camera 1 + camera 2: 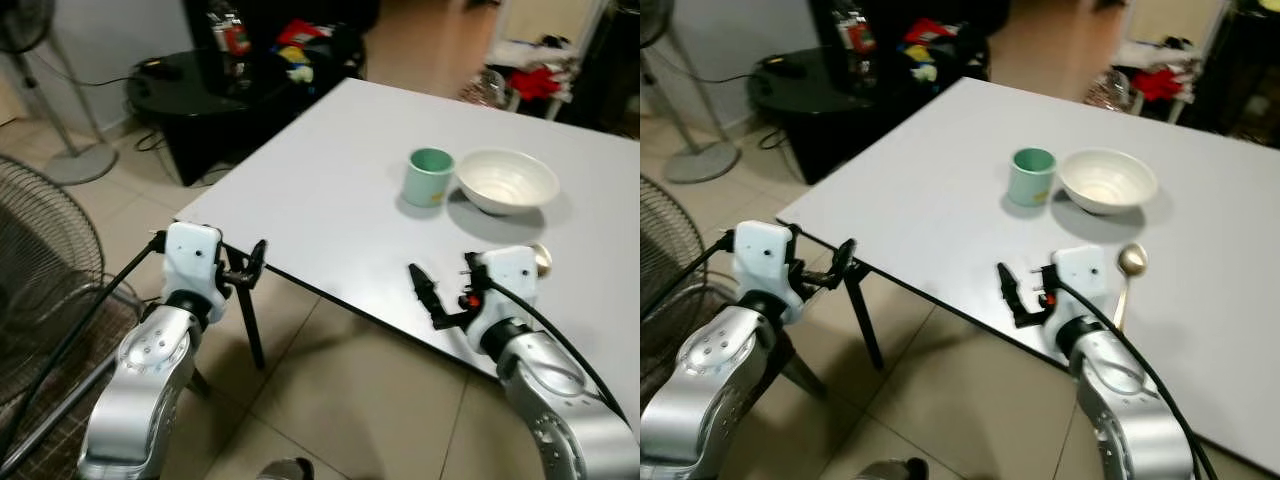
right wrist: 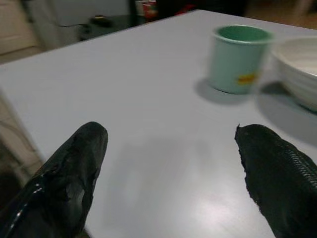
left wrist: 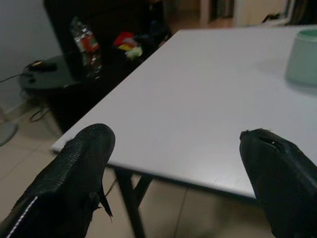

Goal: Setting the table

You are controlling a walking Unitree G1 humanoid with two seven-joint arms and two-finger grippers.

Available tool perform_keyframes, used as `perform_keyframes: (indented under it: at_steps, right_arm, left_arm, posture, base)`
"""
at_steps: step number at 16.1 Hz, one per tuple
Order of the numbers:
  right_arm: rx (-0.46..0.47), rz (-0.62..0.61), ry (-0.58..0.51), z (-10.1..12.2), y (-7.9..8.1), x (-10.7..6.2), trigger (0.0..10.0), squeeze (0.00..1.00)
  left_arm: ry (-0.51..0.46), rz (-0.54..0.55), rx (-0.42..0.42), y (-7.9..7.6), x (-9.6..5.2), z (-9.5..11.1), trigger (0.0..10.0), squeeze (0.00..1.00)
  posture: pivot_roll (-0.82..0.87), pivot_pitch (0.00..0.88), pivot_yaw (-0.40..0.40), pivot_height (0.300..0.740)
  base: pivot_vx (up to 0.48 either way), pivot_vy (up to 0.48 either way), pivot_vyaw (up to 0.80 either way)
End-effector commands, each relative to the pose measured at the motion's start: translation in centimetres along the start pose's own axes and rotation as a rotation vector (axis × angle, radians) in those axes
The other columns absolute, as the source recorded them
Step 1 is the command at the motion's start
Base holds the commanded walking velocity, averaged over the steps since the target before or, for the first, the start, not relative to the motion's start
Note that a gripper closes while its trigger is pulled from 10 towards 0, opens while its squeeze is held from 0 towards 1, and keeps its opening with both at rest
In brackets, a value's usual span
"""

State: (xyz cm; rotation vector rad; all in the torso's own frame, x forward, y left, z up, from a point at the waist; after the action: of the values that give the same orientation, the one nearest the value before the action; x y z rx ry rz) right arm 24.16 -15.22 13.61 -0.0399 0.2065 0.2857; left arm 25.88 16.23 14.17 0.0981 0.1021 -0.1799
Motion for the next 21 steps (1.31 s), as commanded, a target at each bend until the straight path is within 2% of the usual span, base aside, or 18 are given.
perform_keyframes:
  at_steps: [1, 3, 5, 7, 8, 9, 21]
  right_arm:
    - [0.007, 0.04, -0.003, 0.2, 0.4, 0.1, 10.0, 1.0]
    - [0.012, 0.028, -0.004, 0.2, 0.3, 0.1, 10.0, 1.0]
    - [0.036, 0.019, -0.013, 0.5, 0.0, 0.2, 10.0, 1.0]
    - [0.016, 0.024, -0.004, 0.3, 0.0, 0.4, 10.0, 1.0]
    - [-0.001, -0.025, -0.024, 0.5, -0.4, 0.6, 10.0, 1.0]
    - [0.016, -0.023, -0.042, 0.7, -0.5, 0.6, 10.0, 1.0]
    - [0.038, -0.024, -0.019, -0.2, 0.0, 0.5, 10.0, 1.0]
  left_arm:
    - [0.006, 0.021, 0.027, 0.4, -0.4, -0.1, 10.0, 0.0]
    - [0.014, 0.04, 0.032, 0.8, -0.4, -0.5, 10.0, 0.0]
    - [0.001, 0.028, 0.032, 0.5, 0.0, -0.1, 10.0, 0.0]
    - [0.002, 0.018, 0.051, 0.2, -0.1, -0.1, 10.0, 0.0]
    - [0.002, 0.019, 0.054, 0.2, -0.1, -0.2, 10.0, 0.0]
    - [0.004, 0.022, 0.054, 0.4, -0.1, -0.2, 10.0, 0.0]
    - [-0.005, 0.004, 0.049, 0.1, 0.1, 0.1, 10.0, 0.0]
  posture:
    - [0.09, 0.0, 0.034, 0.74]
    - [0.08, 0.0, 0.035, 0.74]
    - [0.09, 0.0, 0.03, 0.74]
    - [0.1, 0.0, 0.029, 0.74]
    - [0.09, 0.0, 0.028, 0.74]
    - [0.09, 0.0, 0.03, 0.74]
    - [0.09, 0.0, 0.045, 0.74]
  base:
    - [0.0, 0.0, 0.8]
    - [0.0, 0.0, 0.8]
    - [0.0, 0.0, 0.8]
    - [0.0, 0.0, 0.8]
    - [0.0, 0.0, 0.8]
    - [0.0, 0.0, 0.8]
    - [0.0, 0.0, 0.8]
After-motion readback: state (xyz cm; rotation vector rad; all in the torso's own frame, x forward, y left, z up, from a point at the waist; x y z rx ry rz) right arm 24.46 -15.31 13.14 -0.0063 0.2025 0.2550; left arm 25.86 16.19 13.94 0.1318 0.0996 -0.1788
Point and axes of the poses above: a point about 5 cm out from each wrist's last joint towards the gripper, its own x axis pointing out of the wrist towards the gripper, its own z axis along the axis of the wrist's last joint, y = z × x, the point moved 1 cm from there along x, pointing out of the wrist towards the gripper, and after that the axes turned 1 degree about -x, right-handed, at the moved point
